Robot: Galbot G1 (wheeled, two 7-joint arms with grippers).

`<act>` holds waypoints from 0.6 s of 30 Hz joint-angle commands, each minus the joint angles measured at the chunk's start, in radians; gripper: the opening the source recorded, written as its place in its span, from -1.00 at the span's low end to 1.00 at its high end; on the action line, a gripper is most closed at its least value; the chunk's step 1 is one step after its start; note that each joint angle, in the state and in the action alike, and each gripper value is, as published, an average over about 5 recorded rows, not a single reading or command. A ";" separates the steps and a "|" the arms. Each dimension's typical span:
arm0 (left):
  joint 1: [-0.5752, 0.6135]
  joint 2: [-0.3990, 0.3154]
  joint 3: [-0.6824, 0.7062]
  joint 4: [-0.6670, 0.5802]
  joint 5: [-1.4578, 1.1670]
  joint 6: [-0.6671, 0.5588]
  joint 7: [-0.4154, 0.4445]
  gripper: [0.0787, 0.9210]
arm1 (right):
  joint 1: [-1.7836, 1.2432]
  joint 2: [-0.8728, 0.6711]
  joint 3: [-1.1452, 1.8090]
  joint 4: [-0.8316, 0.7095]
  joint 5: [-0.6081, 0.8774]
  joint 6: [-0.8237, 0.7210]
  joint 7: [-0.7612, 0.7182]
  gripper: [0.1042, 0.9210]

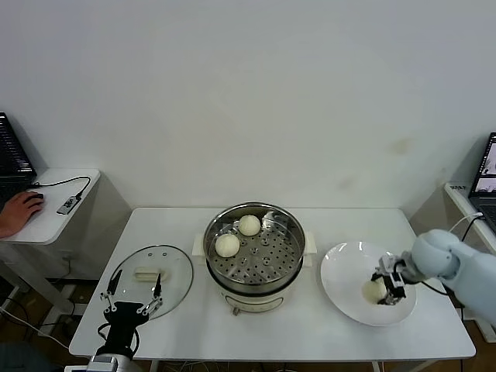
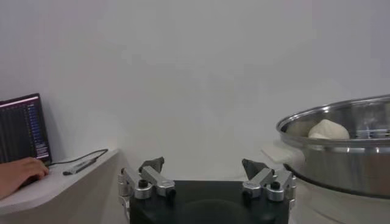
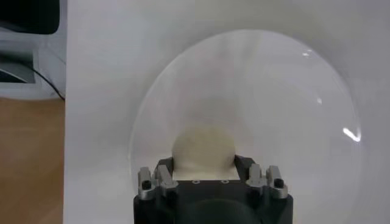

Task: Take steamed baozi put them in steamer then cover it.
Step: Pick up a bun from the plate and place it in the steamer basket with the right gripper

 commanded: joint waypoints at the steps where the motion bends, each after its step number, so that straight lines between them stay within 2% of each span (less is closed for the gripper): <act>1: 0.000 0.002 0.001 -0.001 -0.001 0.000 0.001 0.77 | 0.316 -0.004 -0.148 0.009 0.114 -0.006 -0.009 0.28; 9: -0.007 0.009 -0.002 0.001 -0.012 -0.001 0.001 0.77 | 0.780 0.158 -0.428 -0.047 0.264 -0.012 -0.005 0.28; 18: -0.008 0.008 -0.010 0.001 -0.021 -0.003 0.000 0.77 | 0.927 0.392 -0.576 -0.033 0.370 -0.012 0.011 0.28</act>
